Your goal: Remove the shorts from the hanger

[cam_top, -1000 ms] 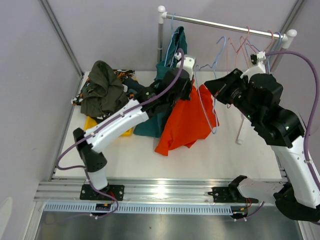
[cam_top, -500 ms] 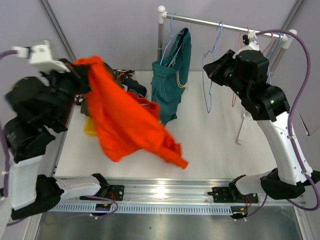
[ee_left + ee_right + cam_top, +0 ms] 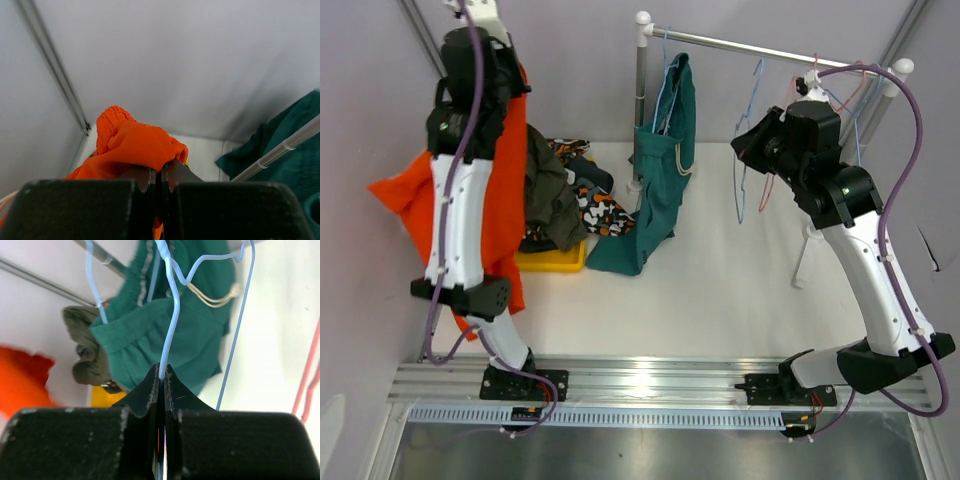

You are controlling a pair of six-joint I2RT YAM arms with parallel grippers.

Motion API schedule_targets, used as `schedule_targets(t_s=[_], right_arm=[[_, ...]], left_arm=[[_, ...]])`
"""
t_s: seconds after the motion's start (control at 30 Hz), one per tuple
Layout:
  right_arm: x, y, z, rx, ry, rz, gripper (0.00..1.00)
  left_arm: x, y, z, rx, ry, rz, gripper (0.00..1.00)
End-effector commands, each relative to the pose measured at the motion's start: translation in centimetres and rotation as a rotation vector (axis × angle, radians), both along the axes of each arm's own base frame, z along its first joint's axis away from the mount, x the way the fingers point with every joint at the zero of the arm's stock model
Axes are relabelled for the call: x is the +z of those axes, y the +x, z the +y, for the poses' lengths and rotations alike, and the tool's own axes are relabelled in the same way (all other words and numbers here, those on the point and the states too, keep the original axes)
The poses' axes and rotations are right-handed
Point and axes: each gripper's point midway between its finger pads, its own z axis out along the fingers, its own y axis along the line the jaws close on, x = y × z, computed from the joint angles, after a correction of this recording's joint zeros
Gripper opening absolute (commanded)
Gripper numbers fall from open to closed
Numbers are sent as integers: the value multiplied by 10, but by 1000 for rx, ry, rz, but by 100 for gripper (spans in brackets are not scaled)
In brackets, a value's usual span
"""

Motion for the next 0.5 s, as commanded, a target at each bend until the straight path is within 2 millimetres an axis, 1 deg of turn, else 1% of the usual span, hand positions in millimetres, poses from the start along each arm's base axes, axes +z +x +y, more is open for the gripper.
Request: schedule_targets(t_s=[0.0, 0.03, 0.1, 0.13, 0.17, 0.2, 0.23, 0.27, 0.3, 0.33, 0.37, 0.4, 0.43, 0.47], right_arm=[[10, 2, -8, 6, 5, -61, 0], [7, 3, -8, 6, 5, -60, 0], [0, 8, -8, 6, 4, -52, 0], [-3, 10, -8, 8, 2, -46, 0], [-2, 11, -7, 14, 4, -50, 0], [-5, 15, -6, 14, 3, -45, 0], [-2, 16, -4, 27, 5, -52, 0], [1, 17, -2, 33, 8, -61, 0], [0, 21, 0, 35, 4, -57, 0], [15, 21, 0, 39, 13, -89, 0], [19, 23, 0, 42, 4, -100, 0], [27, 24, 1, 44, 2, -120, 0], [41, 28, 1, 40, 5, -149, 0], [47, 30, 1, 42, -7, -164, 0]], left_arm=[[15, 23, -12, -88, -55, -85, 0], [0, 40, -12, -95, -53, -58, 0], [-11, 59, -11, -80, -42, -53, 0], [-21, 68, -5, -46, -34, -38, 0], [-42, 85, -2, -19, -39, 1, 2], [-56, 93, 2, 3, -44, 30, 7], [-73, 99, 5, 6, -53, 75, 38], [-100, 110, 3, 3, -79, 138, 61], [-112, 112, 2, -8, -93, 174, 79], [-129, 109, -2, -22, -101, 231, 94], [-140, 102, -6, -34, -127, 266, 99], [-162, 96, -9, -36, -138, 324, 99], [-157, 89, -14, -54, -150, 308, 99], [-184, 79, -17, -51, -159, 360, 99]])
